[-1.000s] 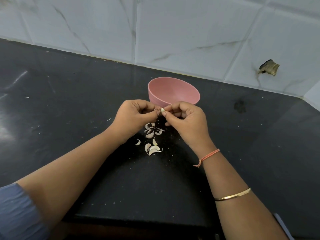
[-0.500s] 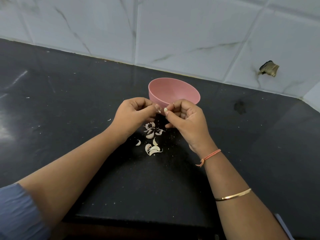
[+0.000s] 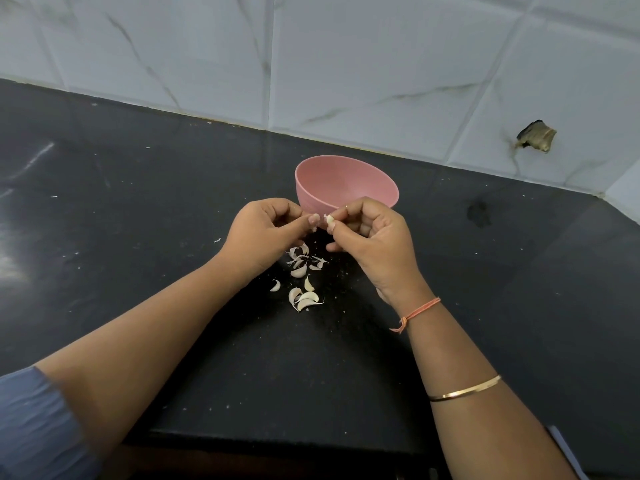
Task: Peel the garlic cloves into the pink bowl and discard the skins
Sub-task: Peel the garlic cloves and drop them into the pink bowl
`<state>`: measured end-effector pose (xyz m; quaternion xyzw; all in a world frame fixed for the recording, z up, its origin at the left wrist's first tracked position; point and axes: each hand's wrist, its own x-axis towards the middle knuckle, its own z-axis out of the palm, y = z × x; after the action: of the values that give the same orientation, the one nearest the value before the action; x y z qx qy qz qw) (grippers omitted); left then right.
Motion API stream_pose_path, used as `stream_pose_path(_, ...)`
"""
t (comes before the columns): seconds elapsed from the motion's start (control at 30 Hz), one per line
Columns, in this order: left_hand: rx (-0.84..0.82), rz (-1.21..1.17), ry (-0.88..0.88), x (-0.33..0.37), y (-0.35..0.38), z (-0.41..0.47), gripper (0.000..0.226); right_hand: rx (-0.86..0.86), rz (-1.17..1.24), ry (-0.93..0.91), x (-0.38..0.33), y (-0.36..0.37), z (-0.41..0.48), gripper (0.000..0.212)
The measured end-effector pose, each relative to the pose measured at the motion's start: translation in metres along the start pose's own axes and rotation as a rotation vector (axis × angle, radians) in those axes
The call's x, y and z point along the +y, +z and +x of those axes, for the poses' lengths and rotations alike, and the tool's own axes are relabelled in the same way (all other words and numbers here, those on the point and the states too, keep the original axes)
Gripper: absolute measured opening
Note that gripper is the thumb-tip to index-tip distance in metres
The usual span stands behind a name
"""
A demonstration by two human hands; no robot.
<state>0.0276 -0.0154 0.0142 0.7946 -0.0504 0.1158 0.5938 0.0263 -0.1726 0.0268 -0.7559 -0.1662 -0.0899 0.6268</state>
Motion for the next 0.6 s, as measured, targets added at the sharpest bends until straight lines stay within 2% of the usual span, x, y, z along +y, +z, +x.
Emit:
stream_pose_path(0.1, 0.058, 0.161, 0.045, -0.0045, -0.0001, 0.0020, 0.008, 0.009, 0.002, -0.005, -0.0009, -0.0001, -0.0005, 0.009)
stream_pose_path(0.2, 0.064, 0.172, 0.065, -0.0047, -0.0007, 0.0030, 0.003, 0.004, -0.012, -0.045, -0.0031, 0.0009, -0.0009, 0.013)
stream_pose_path(0.4, -0.017, -0.013, 0.106, 0.0007, -0.0038, -0.0003, 0.025, -0.031, -0.006, -0.044, -0.0040, 0.0015, -0.0015, 0.022)
stream_pose_path(0.5, -0.091, -0.114, 0.127, 0.0038, -0.0048, -0.0030, 0.024, -0.040, 0.000, -0.037, -0.0039, 0.0012, -0.0019, 0.022)
stream_pose_path(0.6, -0.100, -0.146, 0.115, 0.0045, -0.0045, -0.0039, 0.014, -0.051, -0.007, -0.037, -0.0038, 0.0009, -0.0020, 0.021)
